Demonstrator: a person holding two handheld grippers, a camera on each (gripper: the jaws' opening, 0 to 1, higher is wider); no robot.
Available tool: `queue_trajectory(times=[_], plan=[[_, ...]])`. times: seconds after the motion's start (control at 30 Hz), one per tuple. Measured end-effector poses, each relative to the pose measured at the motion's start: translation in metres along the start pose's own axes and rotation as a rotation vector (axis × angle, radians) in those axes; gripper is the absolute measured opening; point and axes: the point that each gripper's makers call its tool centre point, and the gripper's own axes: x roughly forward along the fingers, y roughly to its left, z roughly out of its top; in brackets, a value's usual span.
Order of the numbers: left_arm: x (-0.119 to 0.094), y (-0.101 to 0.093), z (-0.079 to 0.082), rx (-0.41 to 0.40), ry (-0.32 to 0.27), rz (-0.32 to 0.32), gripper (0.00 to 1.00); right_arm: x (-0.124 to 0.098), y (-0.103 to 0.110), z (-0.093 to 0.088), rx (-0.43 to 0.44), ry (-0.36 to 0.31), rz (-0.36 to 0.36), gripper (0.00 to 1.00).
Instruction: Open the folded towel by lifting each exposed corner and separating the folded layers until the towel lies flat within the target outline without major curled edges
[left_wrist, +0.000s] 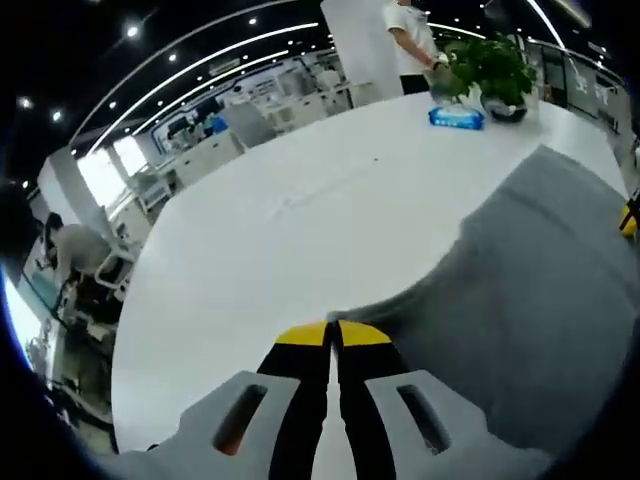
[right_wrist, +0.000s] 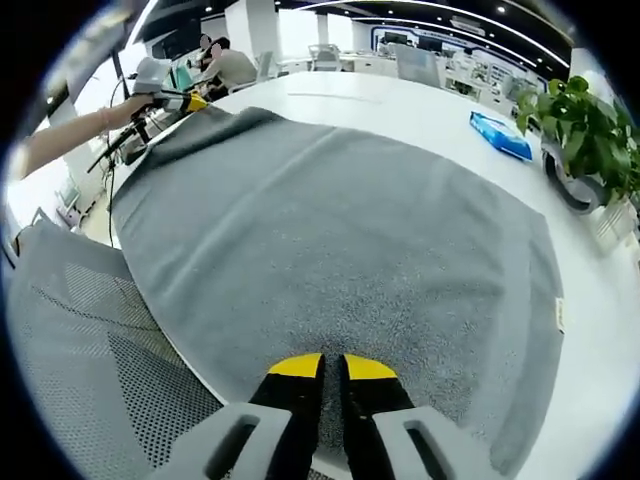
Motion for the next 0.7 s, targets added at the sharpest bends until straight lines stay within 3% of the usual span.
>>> queue_trajectory(times=[0.2, 0.7], plan=[[0.01, 0.019, -0.01, -0.064, 0.02, 0.03, 0.01, 0.0, -0.002, 0.0, 0.047, -0.013, 0.014, 0.02], [0.029, 0.028, -0.04, -0.148, 0.092, 0.089, 0.02, 0.0, -0.001, 0.001, 0.041, -0.016, 0.008, 0.02]])
